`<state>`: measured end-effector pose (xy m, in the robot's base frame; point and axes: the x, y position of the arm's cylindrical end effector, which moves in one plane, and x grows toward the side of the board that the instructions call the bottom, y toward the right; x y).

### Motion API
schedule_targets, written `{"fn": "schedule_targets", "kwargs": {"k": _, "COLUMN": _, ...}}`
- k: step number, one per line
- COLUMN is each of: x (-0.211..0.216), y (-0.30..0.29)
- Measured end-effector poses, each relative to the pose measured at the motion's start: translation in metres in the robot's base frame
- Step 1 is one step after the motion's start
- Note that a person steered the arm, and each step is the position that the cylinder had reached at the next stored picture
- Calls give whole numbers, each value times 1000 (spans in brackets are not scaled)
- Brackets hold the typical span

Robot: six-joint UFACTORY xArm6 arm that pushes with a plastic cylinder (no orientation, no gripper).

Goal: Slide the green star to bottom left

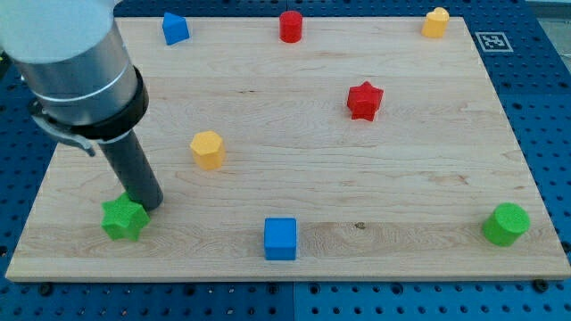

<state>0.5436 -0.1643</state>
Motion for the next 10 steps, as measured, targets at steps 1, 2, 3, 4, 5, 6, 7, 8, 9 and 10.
{"fn": "schedule_targets", "kwargs": {"k": 1, "x": 6, "y": 3}}
{"fn": "schedule_targets", "kwargs": {"k": 2, "x": 19, "y": 3}}
{"fn": "schedule_targets", "kwargs": {"k": 3, "x": 19, "y": -1}}
{"fn": "schedule_targets", "kwargs": {"k": 4, "x": 21, "y": -7}}
{"fn": "schedule_targets", "kwargs": {"k": 5, "x": 30, "y": -12}}
{"fn": "schedule_targets", "kwargs": {"k": 6, "x": 33, "y": -14}}
{"fn": "schedule_targets", "kwargs": {"k": 7, "x": 33, "y": -15}}
{"fn": "schedule_targets", "kwargs": {"k": 8, "x": 33, "y": -22}}
{"fn": "schedule_targets", "kwargs": {"k": 9, "x": 33, "y": -32}}
{"fn": "schedule_targets", "kwargs": {"k": 10, "x": 31, "y": -21}}
